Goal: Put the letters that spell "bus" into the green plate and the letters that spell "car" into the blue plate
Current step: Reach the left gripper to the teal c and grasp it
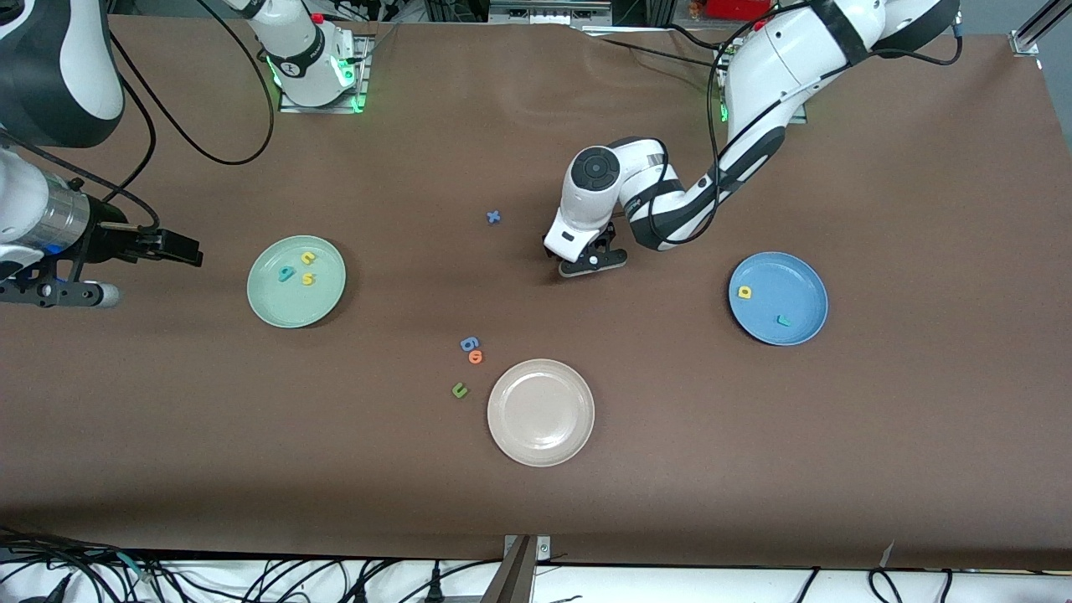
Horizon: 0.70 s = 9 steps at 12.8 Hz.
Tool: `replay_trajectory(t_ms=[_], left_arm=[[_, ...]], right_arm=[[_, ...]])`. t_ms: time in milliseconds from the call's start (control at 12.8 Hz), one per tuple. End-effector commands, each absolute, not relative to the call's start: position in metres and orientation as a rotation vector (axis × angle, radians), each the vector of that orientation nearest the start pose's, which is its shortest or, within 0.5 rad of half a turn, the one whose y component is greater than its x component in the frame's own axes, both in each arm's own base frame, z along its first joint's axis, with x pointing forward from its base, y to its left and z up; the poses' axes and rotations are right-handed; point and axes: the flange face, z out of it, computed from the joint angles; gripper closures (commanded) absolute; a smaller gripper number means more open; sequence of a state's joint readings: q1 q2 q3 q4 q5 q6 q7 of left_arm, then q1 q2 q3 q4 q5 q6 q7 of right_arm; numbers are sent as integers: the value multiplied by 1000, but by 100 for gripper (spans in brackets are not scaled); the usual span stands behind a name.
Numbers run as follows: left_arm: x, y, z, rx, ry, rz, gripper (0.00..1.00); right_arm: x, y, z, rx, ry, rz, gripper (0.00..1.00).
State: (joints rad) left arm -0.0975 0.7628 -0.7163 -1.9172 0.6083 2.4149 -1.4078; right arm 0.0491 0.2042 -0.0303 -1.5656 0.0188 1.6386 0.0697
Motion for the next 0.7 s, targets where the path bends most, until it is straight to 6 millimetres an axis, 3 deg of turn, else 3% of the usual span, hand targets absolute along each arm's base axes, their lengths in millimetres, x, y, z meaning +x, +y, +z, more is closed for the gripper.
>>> replay_trajectory(t_ms=[0,626], left_arm=[[440,-440,172,-3151,-429,119,44],[438,-440,170,-3145,-421,122,63]], right_arm=[[605,12,516,-3129,73,197,0],[605,12,516,-3129,70,200,0]])
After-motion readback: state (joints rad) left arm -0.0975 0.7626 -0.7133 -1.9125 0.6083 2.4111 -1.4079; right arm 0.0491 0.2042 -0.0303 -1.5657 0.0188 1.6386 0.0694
